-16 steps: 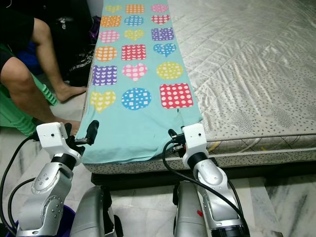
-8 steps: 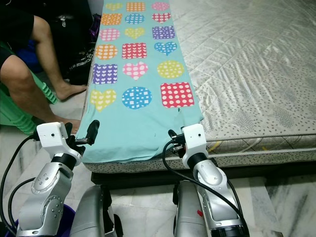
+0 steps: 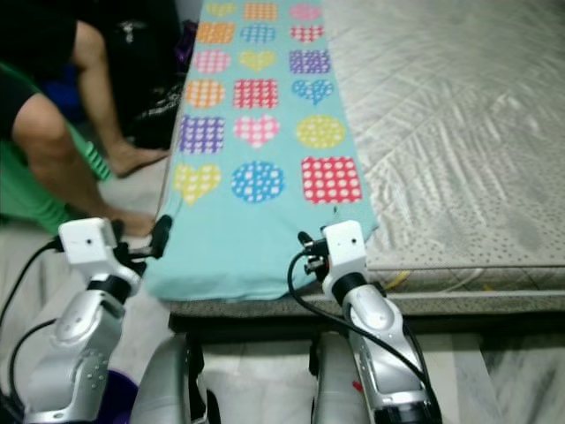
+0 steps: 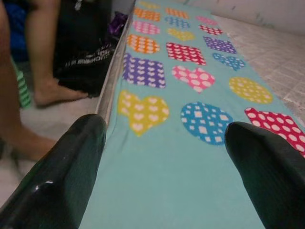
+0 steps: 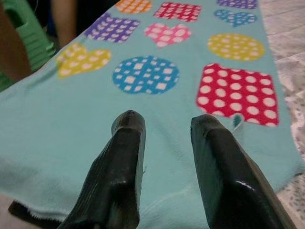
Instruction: Clean up the room
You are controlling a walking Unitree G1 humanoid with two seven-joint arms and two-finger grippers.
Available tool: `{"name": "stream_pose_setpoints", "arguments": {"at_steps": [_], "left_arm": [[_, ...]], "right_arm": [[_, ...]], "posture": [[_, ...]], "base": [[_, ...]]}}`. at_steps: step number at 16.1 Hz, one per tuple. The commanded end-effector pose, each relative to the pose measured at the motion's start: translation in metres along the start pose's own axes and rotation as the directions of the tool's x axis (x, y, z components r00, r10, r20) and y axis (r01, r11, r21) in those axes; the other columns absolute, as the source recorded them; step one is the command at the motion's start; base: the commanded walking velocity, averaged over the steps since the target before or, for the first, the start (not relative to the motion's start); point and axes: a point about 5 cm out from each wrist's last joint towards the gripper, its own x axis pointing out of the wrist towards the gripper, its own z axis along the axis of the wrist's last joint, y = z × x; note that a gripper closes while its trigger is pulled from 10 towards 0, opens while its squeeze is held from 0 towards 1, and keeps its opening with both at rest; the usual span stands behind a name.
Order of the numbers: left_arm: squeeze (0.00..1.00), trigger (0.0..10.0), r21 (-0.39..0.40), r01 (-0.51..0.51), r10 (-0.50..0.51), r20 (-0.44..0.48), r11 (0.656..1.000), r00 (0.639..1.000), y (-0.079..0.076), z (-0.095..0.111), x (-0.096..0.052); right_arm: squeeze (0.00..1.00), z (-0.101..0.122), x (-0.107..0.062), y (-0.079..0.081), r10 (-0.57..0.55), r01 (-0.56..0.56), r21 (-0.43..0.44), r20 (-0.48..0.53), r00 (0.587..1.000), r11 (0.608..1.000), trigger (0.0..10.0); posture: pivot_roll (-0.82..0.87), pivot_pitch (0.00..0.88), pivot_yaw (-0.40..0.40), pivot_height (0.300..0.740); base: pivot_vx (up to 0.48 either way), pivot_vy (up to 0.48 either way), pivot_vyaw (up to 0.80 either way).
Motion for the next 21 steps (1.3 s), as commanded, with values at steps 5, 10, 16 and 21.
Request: {"name": "stream_pose_setpoints", "arguments": {"at_steps": [5,10,16,21], "left_arm": [[0.00,10.0,-0.005,0.009,-0.010,-0.014,1.000,1.000,-0.0040,-0.0032,0.0004],[0.00,10.0,-0.008,0.010,-0.010,-0.016,1.000,1.000,-0.0044,-0.0038,-0.0008],[0.00,10.0,-0.024,0.029,-0.029,-0.024,0.999,0.999,-0.0073,-0.0063,-0.0041],[0.00,10.0,-0.017,-0.005,0.004,-0.045,1.000,0.999,-0.0052,-0.0090,-0.0047]], "right_arm": [[0.00,-0.0040,-0.0026,-0.0042,-0.014,0.013,-0.003,-0.016,1.000,1.000,10.0],[0.00,-0.0045,-0.0034,-0.0042,-0.015,0.015,-0.001,-0.020,1.000,1.000,10.0],[0.00,-0.0066,-0.0041,-0.0057,-0.021,0.020,-0.006,-0.033,0.999,1.000,10.0],[0.00,-0.0078,-0.0063,-0.0039,-0.010,0.010,0.005,-0.037,0.999,1.000,10.0]], "posture": [[-0.18,0.171,0.041,0.576],[-0.18,0.171,0.040,0.576],[-0.18,0.177,0.038,0.576],[-0.18,0.182,0.036,0.576]], "base": [[0.265,0.000,0.00],[0.109,0.000,0.00],[0.207,0.000,0.00],[0.204,0.000,0.00]]}}
